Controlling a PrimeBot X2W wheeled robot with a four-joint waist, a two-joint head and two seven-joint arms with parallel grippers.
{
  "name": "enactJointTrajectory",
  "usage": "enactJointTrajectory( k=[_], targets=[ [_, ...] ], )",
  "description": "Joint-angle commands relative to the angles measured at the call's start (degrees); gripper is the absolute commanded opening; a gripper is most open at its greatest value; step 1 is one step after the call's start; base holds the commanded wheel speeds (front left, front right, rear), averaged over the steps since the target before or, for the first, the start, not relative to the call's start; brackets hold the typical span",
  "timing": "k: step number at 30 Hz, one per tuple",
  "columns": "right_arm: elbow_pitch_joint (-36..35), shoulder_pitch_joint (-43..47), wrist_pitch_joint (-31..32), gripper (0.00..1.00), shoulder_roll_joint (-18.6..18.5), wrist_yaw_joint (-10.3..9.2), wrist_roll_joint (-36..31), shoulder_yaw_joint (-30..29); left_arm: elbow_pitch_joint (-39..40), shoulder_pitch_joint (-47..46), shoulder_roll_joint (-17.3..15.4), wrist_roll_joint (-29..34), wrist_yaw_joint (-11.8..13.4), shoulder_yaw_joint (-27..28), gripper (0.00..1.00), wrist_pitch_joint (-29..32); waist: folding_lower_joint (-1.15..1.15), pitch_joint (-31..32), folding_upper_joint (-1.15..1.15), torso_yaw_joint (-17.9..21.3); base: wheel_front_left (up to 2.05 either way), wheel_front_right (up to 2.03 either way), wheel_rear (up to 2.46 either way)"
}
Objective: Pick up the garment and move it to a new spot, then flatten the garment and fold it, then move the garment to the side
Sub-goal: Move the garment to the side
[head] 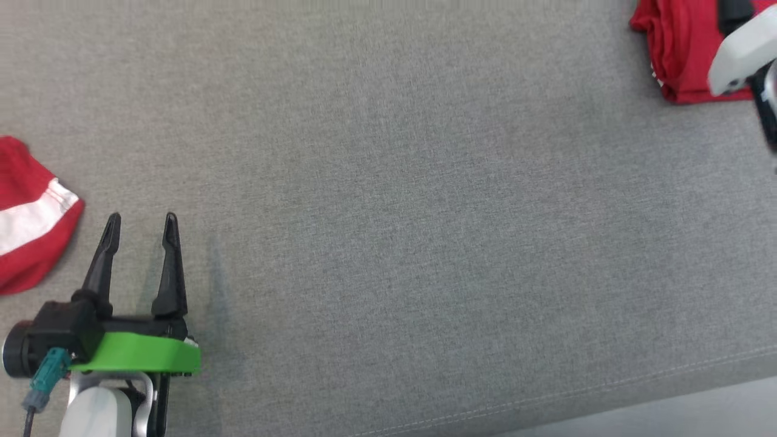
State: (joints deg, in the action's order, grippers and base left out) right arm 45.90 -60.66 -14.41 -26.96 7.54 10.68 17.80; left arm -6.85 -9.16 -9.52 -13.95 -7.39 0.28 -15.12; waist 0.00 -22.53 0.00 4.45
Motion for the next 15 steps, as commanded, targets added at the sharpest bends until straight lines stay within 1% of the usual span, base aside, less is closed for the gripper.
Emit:
enactJointTrajectory(
  k=[1,6,12,15],
  targets=[
    [-1.3,3.3,-0.5,1.0,0.8,-0.11,0.9,0.4,-0.6,1.9,0.5,0.5,-0.2,0.9,1.0,0.0,0.0,8.5,0.0,-2.2,0.0,0.0,0.0],
    [-7.2,12.8,-0.8,1.0,4.4,-0.11,3.2,-1.2,-2.4,5.7,1.6,1.7,-0.2,2.3,1.0,0.0,0.0,14.3,0.0,-3.6,0.0,0.0,0.0],
    [-14.5,24.3,-0.8,1.0,8.0,-0.11,3.9,-4.0,-3.6,8.6,2.6,2.6,-0.2,2.6,1.0,0.0,0.0,19.2,0.0,-4.9,0.0,0.0,0.0],
    [-16.9,29.6,-0.8,1.0,9.4,-0.11,4.3,-4.8,-4.2,9.6,3.0,3.1,-0.2,2.6,1.0,0.0,0.0,21.1,0.0,-5.3,0.0,0.0,0.0]
  ],
)
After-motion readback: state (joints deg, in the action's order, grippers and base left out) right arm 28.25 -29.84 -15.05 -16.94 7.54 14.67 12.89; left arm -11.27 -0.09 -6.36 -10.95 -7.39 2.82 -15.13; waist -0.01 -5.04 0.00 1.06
